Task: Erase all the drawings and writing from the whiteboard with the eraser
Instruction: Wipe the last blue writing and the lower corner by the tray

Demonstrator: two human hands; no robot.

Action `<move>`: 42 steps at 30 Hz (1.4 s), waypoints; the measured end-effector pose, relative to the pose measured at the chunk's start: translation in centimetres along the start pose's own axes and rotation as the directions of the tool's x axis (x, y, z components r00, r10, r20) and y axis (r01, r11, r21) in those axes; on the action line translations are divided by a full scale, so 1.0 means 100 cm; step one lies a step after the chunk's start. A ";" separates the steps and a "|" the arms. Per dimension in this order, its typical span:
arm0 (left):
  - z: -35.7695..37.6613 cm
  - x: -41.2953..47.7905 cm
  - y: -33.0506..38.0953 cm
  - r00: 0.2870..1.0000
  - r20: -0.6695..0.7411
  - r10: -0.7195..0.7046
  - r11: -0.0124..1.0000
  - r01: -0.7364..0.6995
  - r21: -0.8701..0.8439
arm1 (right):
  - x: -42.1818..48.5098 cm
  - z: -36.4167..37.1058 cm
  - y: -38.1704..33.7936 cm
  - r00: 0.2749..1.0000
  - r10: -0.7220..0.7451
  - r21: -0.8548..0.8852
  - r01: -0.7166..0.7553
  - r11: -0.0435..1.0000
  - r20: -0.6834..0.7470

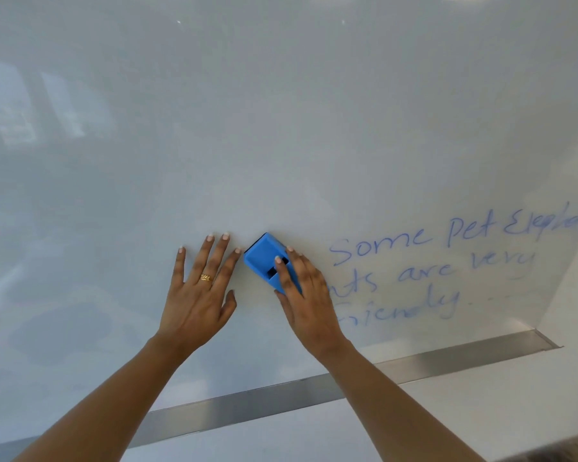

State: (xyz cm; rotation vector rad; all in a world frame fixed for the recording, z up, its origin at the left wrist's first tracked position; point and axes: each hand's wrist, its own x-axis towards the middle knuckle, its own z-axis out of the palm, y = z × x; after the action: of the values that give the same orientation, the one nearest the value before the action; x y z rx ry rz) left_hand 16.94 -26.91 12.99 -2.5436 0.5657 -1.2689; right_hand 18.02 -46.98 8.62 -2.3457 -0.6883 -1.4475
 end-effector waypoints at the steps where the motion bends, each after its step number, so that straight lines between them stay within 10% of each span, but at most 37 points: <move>1: 0.001 0.000 0.001 1.000 -0.001 0.015 1.000 -0.015 0.007 | 0.001 -0.004 0.006 1.000 0.021 -0.003 -0.021 1.000 -0.019; 15: 0.014 0.000 0.015 0.999 -0.030 0.017 1.000 -0.017 0.005 | 0.011 -0.032 0.057 0.856 0.476 0.117 -0.461 0.880 -0.200; 29: 0.008 0.039 0.043 0.997 -0.056 0.061 0.998 -0.060 0.020 | 0.001 -0.016 0.038 0.992 0.093 0.008 -0.092 0.996 -0.085; 42: 0.009 0.083 0.080 0.983 -0.149 0.107 0.994 -0.111 -0.018 | -0.003 -0.069 0.150 0.963 0.182 0.030 -0.180 0.983 -0.198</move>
State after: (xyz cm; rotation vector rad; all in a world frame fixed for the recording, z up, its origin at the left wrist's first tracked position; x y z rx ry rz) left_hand 20.36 -37.72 15.29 -2.4163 0.7465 -1.4271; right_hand 20.80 -63.03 11.37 -2.1515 -0.4166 -1.5623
